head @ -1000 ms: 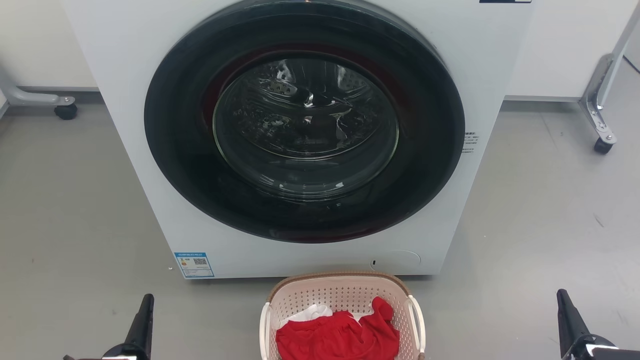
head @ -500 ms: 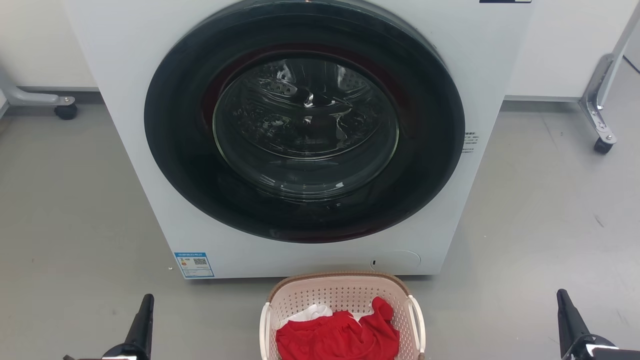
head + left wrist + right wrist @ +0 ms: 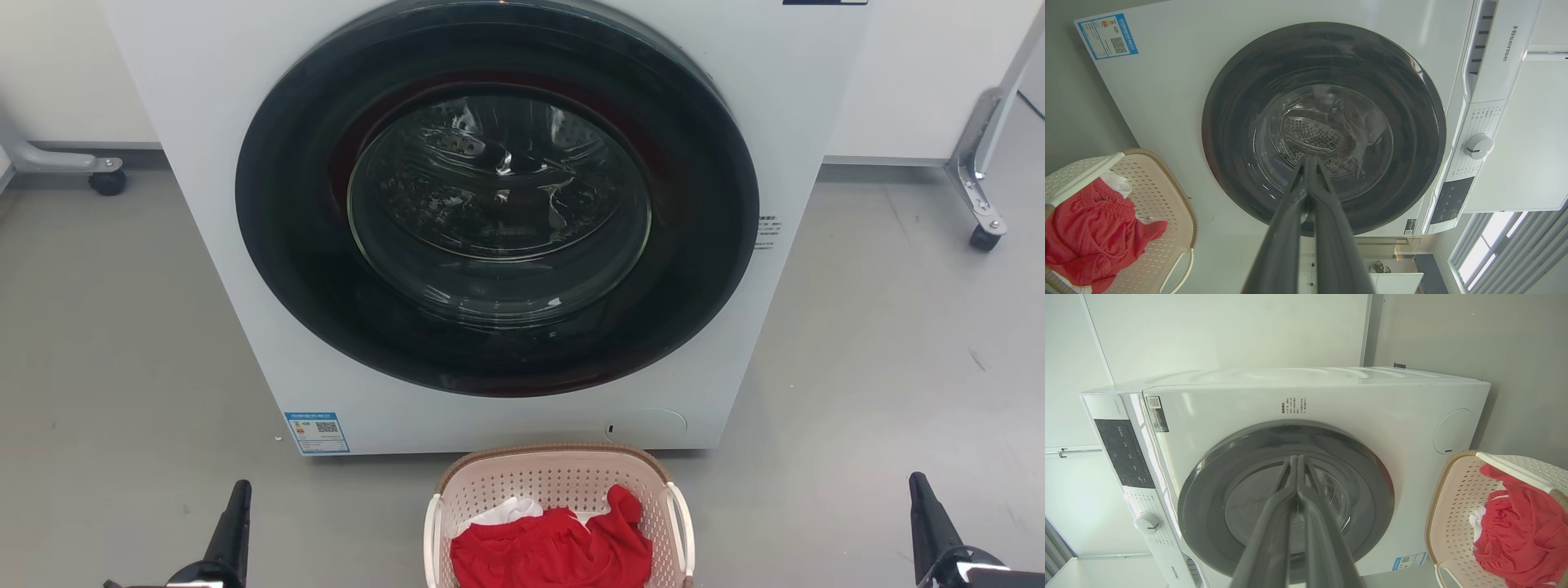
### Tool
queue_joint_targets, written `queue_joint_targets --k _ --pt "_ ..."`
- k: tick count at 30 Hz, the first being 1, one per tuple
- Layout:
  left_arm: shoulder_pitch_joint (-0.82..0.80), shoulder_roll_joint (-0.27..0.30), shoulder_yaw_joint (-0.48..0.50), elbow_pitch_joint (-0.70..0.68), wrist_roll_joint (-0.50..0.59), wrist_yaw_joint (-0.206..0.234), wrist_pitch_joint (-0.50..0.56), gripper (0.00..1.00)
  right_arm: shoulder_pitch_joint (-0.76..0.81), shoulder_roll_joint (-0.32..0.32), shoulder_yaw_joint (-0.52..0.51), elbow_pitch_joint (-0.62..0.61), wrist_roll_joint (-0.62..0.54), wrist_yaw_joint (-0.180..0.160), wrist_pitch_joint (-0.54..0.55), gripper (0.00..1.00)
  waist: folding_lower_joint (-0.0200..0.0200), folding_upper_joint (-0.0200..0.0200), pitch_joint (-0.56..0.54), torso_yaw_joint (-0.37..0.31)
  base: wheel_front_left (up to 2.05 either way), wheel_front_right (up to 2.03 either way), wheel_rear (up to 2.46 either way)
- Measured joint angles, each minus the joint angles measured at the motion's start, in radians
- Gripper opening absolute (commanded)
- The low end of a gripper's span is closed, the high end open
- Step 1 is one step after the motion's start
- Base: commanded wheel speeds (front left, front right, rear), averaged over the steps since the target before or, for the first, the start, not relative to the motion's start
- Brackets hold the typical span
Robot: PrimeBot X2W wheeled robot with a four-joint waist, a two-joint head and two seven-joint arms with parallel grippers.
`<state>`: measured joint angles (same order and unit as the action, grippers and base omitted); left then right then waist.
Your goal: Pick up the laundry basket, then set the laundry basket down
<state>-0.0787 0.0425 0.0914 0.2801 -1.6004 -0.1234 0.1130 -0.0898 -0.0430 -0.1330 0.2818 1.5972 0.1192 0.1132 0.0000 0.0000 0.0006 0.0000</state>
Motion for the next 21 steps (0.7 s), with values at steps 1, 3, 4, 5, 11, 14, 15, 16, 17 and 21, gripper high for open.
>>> queue_joint_targets --k 1,3,4,5,11,14,15,16,17,21 --pt "0.0 0.0 0.0 0.0 0.0 0.0 0.0 0.0 0.0 0.0 0.0 0.0 0.0 0.0 0.0 0.0 0.0 0.0 0.0 0.0 0.0 0.0 0.0" --pt "0.0 0.0 0.0 0.0 0.0 0.0 0.0 0.0 0.0 0.0 0.0 0.0 0.0 0.0 0.0 0.0 0.0 0.0 0.0 0.0 0.0 0.0 0.0" --pt "0.0 0.0 0.0 0.0 0.0 0.0 0.0 0.0 0.0 0.0 0.0 0.0 0.0 0.0 0.0 0.0 0.0 0.0 0.0 0.0 0.0 0.0 0.0" --pt "0.0 0.0 0.0 0.0 0.0 0.0 0.0 0.0 0.0 0.0 0.0 0.0 0.0 0.0 0.0 0.0 0.0 0.0 0.0 0.0 0.0 0.0 0.0" --pt "0.0 0.0 0.0 0.0 0.0 0.0 0.0 0.0 0.0 0.0 0.0 0.0 0.0 0.0 0.0 0.0 0.0 0.0 0.0 0.0 0.0 0.0 0.0" --pt "0.0 0.0 0.0 0.0 0.0 0.0 0.0 0.0 0.0 0.0 0.0 0.0 0.0 0.0 0.0 0.0 0.0 0.0 0.0 0.0 0.0 0.0 0.0" --pt "0.0 0.0 0.0 0.0 0.0 0.0 0.0 0.0 0.0 0.0 0.0 0.0 0.0 0.0 0.0 0.0 0.0 0.0 0.0 0.0 0.0 0.0 0.0" --pt "0.0 0.0 0.0 0.0 0.0 0.0 0.0 0.0 0.0 0.0 0.0 0.0 0.0 0.0 0.0 0.0 0.0 0.0 0.0 0.0 0.0 0.0 0.0" --pt "0.0 0.0 0.0 0.0 0.0 0.0 0.0 0.0 0.0 0.0 0.0 0.0 0.0 0.0 0.0 0.0 0.0 0.0 0.0 0.0 0.0 0.0 0.0" --pt "0.0 0.0 0.0 0.0 0.0 0.0 0.0 0.0 0.0 0.0 0.0 0.0 0.0 0.0 0.0 0.0 0.0 0.0 0.0 0.0 0.0 0.0 0.0"
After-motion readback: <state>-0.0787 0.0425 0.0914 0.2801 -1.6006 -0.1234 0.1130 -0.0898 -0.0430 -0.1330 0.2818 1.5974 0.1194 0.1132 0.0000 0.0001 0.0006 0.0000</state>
